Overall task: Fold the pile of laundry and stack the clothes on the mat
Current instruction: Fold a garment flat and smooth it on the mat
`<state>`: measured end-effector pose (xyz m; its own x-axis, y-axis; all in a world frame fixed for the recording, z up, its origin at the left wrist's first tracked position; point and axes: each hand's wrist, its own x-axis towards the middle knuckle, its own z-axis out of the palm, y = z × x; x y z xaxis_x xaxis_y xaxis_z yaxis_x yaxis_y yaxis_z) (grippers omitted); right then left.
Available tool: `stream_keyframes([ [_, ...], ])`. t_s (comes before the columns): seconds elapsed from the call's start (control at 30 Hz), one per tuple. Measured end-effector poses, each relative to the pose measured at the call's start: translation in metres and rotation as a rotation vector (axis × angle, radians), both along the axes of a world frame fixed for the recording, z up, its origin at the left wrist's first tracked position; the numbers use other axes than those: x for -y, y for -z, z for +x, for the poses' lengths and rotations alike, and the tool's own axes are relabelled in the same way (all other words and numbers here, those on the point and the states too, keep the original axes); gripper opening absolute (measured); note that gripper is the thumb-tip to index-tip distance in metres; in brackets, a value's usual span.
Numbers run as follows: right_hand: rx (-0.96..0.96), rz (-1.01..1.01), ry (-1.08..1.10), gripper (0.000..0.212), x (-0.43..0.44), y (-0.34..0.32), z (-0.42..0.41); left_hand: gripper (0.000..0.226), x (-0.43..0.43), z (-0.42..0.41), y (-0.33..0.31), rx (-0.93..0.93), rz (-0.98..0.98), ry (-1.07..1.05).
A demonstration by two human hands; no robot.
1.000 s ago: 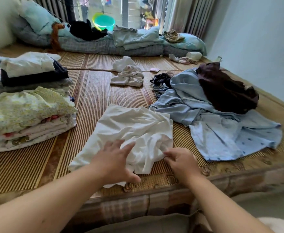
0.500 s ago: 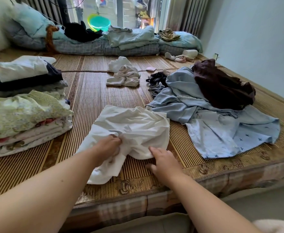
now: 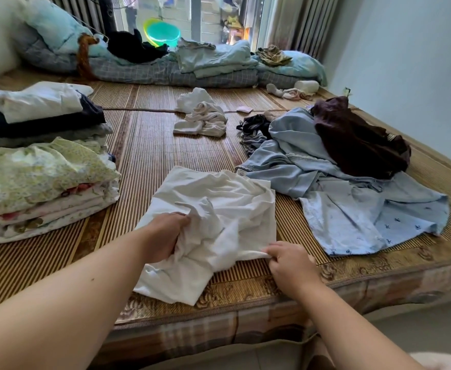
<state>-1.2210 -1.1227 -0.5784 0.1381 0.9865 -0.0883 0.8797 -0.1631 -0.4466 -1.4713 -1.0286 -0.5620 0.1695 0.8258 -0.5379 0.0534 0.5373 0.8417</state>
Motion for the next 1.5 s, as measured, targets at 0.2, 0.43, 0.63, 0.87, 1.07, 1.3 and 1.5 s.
stream_keyframes([
  [0.2, 0.056, 0.074, -0.401, 0.039, -0.004, -0.001, -0.06, 0.028, 0.004, 0.003, -0.011, 0.022, 0.079, 0.049],
  [0.43, -0.452, 0.035, -0.143, 0.024, -0.03, -0.023, -0.076, 0.069, 0.026, 0.01, -0.008, -0.494, 0.46, 0.541],
  [0.63, -0.554, 0.341, 0.037, 0.02, -0.033, -0.037, -0.067, 0.015, 0.011, 0.012, -0.011, -0.289, 0.394, 0.216],
  [0.87, 0.102, 0.258, -0.197, 0.044, -0.028, -0.024, -0.065, 0.021, 0.0, -0.005, -0.012, 0.033, 0.221, 0.182],
  [1.07, -0.105, 0.434, -0.126, 0.012, -0.033, -0.033, -0.055, 0.034, 0.001, -0.009, -0.012, 0.128, 0.135, 0.148],
  [1.3, -0.109, 0.304, -0.228, 0.03, -0.034, -0.035, -0.085, 0.031, 0.005, -0.008, -0.018, 0.199, 0.112, 0.237],
  [1.5, 0.071, 0.252, -0.277, 0.044, -0.039, -0.028, -0.084, 0.035, 0.01, -0.009, -0.02, 0.195, 0.104, 0.277],
])
